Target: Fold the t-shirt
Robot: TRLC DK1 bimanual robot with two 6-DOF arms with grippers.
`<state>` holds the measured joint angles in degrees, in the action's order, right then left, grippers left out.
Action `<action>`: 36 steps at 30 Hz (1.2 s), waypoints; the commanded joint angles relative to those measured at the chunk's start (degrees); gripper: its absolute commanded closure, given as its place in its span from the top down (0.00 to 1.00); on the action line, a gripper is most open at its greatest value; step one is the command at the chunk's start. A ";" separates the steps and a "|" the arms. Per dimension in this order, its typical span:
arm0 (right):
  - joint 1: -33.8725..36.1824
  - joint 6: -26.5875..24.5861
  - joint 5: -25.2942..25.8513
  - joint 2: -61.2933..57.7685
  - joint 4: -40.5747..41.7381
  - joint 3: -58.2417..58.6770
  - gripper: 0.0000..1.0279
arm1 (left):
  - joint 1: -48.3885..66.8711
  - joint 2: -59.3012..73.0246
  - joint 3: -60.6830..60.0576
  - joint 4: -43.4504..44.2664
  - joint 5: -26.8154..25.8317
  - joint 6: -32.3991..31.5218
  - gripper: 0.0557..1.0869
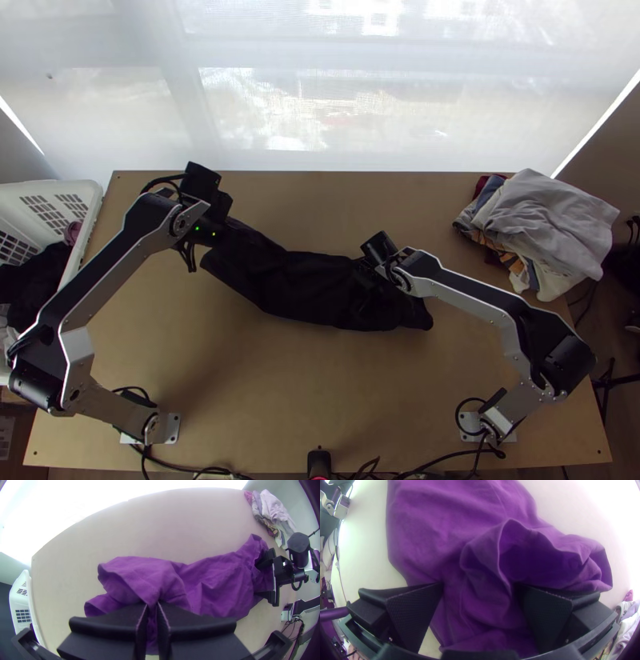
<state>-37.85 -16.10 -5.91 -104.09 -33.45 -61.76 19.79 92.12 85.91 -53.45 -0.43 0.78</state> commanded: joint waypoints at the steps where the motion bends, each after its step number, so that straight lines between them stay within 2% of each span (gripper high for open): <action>1: 0.05 0.37 0.29 -0.67 0.23 0.06 0.96 | -4.50 0.78 -5.31 1.51 0.25 2.92 0.03; 3: 0.05 0.37 0.29 -0.58 0.23 0.15 0.96 | -6.87 0.34 -9.09 4.23 0.25 3.88 0.04; 4: -0.04 0.37 0.29 -0.58 0.23 0.06 0.96 | -8.10 0.34 -11.03 5.29 0.25 3.97 0.08; 9: -0.30 0.37 0.29 -0.50 -0.39 -0.73 0.96 | -12.94 0.78 -18.85 10.03 0.25 1.95 0.69; 10: -0.39 0.37 0.29 -0.41 -0.47 -0.91 0.96 | -13.11 0.70 -20.34 11.00 0.43 1.77 0.73; 16: -0.65 0.28 0.29 0.03 -1.79 -2.32 0.96 | -12.50 0.78 -26.67 15.83 1.04 1.86 0.83; 26: -0.74 0.37 0.29 1.00 -2.58 -2.32 0.96 | -10.74 2.89 -28.34 19.35 1.04 1.60 0.83; 34: -0.65 0.37 0.29 1.53 -2.76 -2.32 0.96 | -5.03 4.04 -27.99 18.21 0.51 -0.60 0.82; 35: -0.65 0.37 0.29 1.53 -2.76 -2.32 0.96 | -4.23 4.21 -27.73 17.59 0.25 -0.86 0.81; 36: -0.74 0.37 0.38 1.61 -2.76 -2.32 0.96 | -3.62 4.39 -27.37 17.33 -0.01 -0.95 0.73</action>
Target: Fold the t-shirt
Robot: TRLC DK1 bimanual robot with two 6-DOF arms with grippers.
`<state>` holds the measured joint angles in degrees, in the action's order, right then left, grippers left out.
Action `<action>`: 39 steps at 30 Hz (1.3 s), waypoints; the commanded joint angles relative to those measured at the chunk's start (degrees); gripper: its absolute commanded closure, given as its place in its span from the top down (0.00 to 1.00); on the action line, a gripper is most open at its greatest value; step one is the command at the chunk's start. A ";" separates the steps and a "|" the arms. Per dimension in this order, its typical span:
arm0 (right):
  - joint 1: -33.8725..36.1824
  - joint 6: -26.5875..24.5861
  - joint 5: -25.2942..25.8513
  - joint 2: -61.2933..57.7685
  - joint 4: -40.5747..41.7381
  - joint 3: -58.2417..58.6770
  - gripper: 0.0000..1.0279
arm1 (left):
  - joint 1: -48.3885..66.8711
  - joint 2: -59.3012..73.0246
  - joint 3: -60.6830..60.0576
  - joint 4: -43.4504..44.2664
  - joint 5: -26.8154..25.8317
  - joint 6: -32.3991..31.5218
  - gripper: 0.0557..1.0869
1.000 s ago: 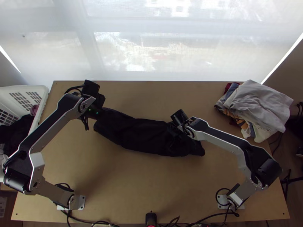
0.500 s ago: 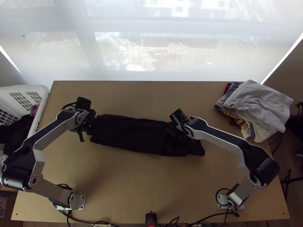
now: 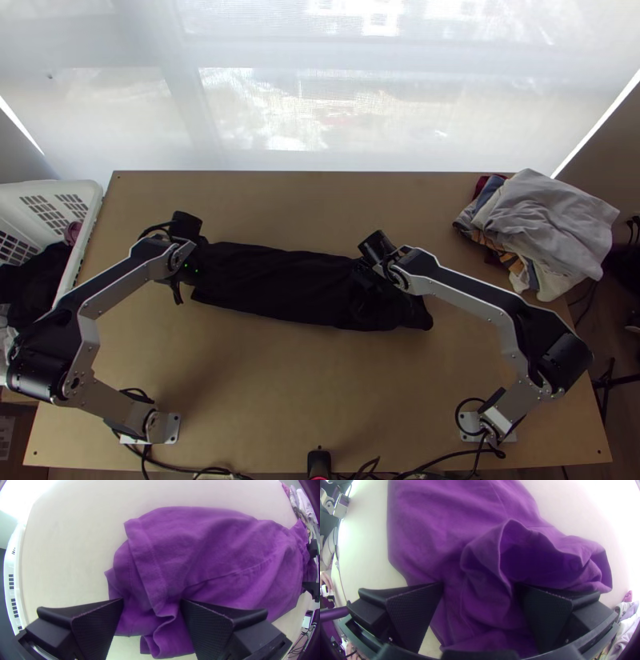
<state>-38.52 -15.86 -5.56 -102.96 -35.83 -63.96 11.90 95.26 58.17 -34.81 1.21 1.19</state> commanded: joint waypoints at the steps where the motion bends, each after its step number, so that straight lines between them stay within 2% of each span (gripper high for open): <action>1: -0.06 0.12 -0.06 0.48 -0.38 -0.11 0.96 | 4.80 1.15 0.45 -1.23 -2.36 -1.37 0.66; 3: 0.03 0.12 -0.06 0.56 -0.46 -0.11 0.96 | 4.89 1.15 0.89 -1.23 -6.31 -1.02 0.44; 6: 0.11 0.12 -0.06 0.74 -0.46 -0.02 0.96 | 3.92 1.15 1.77 -1.14 -12.64 0.30 0.03; 16: 0.03 0.12 -0.06 0.83 -0.46 -0.11 0.96 | 2.69 -2.10 8.19 -5.18 -12.99 0.13 0.03; 29: -0.06 0.39 -0.06 1.00 -0.46 -0.11 0.96 | 4.62 -2.89 29.28 -14.06 -13.08 -1.89 0.03; 39: 0.20 0.65 0.03 1.27 -0.46 -0.11 0.96 | 9.81 -2.28 27.70 -15.64 -12.81 -2.07 0.03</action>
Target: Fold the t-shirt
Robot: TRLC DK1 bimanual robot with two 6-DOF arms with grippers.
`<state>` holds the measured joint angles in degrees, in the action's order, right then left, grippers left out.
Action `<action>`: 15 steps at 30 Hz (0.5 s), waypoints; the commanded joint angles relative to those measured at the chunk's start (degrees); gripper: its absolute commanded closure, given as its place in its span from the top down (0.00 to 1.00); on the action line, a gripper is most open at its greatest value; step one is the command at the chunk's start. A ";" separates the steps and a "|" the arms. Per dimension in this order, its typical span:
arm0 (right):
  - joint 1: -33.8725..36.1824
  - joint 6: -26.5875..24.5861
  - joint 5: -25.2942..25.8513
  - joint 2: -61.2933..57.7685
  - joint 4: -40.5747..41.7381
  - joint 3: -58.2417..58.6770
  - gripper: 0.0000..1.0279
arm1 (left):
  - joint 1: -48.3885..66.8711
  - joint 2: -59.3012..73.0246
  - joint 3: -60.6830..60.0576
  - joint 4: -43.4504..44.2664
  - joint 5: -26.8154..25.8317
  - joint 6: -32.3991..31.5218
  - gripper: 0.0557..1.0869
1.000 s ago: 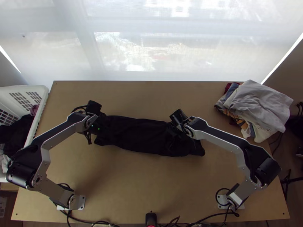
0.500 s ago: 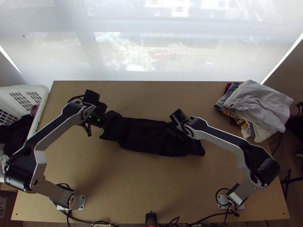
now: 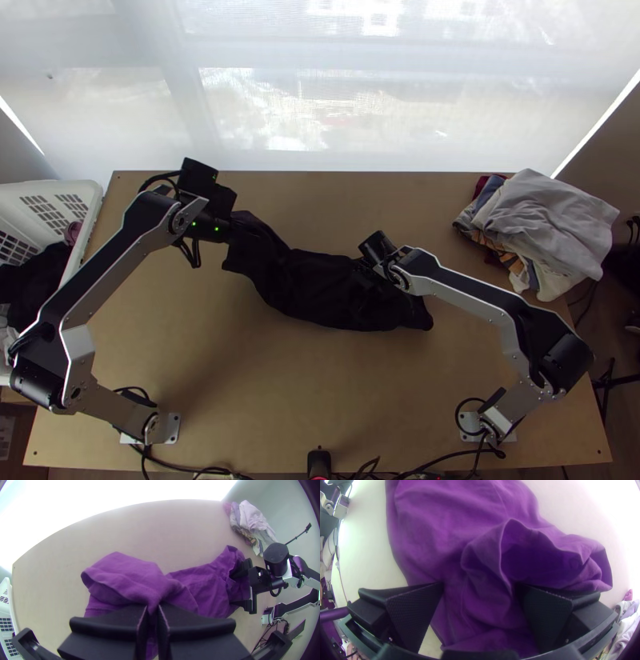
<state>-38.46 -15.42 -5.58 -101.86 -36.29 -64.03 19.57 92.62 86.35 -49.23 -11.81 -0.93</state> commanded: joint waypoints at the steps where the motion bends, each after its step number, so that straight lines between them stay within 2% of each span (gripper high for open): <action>1: 0.14 0.30 0.05 0.26 -0.01 -0.04 0.96 | 1.78 0.37 -1.62 -1.22 0.21 0.31 0.03; 7: 0.14 0.30 0.05 0.44 -0.01 0.05 0.96 | -2.52 -0.51 -8.65 0.10 0.30 2.25 0.03; 15: -0.13 0.48 0.05 -0.18 -0.01 -0.66 0.96 | -2.87 -1.56 -6.19 0.89 0.21 1.72 0.03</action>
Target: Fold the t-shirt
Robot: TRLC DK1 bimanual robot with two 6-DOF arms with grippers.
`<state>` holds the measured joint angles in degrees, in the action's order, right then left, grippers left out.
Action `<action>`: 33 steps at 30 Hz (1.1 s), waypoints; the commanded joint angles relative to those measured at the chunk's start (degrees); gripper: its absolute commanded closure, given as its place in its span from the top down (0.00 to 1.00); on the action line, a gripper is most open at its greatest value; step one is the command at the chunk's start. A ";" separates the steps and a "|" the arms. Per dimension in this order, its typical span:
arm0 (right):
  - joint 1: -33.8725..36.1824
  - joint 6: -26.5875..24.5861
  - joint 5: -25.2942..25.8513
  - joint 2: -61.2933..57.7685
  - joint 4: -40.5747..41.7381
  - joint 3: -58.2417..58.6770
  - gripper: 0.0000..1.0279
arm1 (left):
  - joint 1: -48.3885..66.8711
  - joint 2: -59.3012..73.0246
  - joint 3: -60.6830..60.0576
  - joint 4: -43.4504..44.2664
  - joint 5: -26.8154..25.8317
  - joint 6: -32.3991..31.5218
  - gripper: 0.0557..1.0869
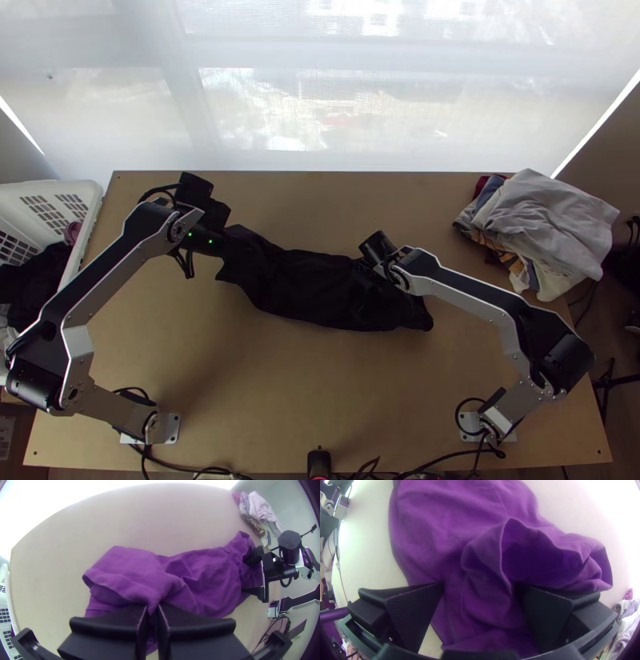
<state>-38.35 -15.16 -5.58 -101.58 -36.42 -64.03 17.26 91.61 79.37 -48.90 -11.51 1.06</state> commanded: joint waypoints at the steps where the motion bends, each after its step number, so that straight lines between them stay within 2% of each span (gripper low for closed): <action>1: -0.15 0.22 0.05 -0.46 0.04 -0.75 0.96 | -0.21 -0.56 1.49 0.57 -0.09 -0.44 0.03; 18: 2.49 -0.40 -0.48 12.99 -8.93 -4.61 0.96 | 8.14 0.50 10.19 0.39 -0.09 -2.38 0.03; 26: 8.82 -1.63 -0.66 20.19 -15.17 -8.04 0.96 | 14.21 3.31 13.70 1.09 -0.09 -3.08 0.03; 33: 17.96 -2.24 -0.57 24.76 -17.01 -8.13 0.96 | 21.15 9.64 21.35 1.36 -0.09 -4.05 0.03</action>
<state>-27.46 -16.78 -6.22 -81.34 -51.20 -71.48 32.45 96.31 94.83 -47.88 -11.57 -2.46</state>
